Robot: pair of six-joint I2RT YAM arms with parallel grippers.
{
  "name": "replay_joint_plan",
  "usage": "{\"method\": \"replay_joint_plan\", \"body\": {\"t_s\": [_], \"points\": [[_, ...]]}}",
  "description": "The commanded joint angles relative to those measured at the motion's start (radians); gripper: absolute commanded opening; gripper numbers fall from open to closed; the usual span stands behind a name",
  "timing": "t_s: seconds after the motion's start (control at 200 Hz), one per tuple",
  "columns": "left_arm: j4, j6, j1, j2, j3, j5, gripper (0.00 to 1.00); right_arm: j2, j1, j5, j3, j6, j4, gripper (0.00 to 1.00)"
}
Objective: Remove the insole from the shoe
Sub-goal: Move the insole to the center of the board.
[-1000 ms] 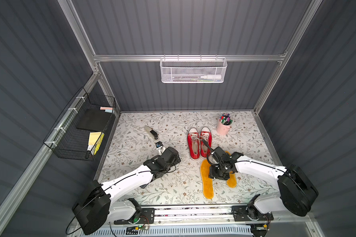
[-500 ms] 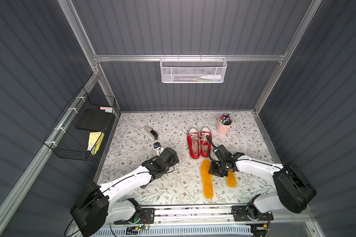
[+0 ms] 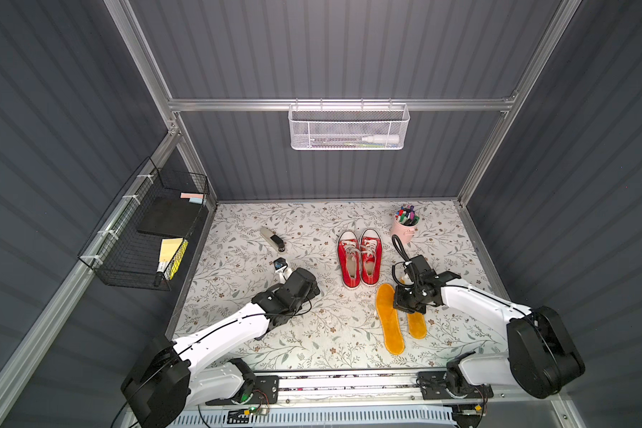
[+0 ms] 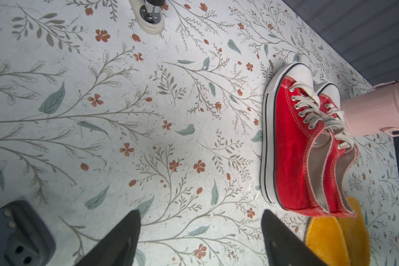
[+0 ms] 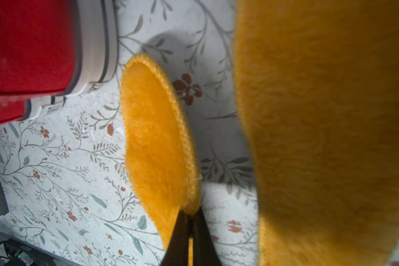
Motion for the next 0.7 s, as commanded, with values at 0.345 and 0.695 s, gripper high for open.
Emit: {"method": "replay_joint_plan", "body": {"t_s": [0.345, 0.695], "points": [[-0.026, -0.004, 0.014, -0.035, -0.017, -0.028, 0.84, 0.185, -0.063, -0.065, 0.198, -0.146, -0.058, 0.0], [-0.026, 0.0, 0.022, -0.032, -0.018, -0.029, 0.84, 0.23, -0.08, -0.079, 0.178, -0.093, -0.067, 0.0]]}}
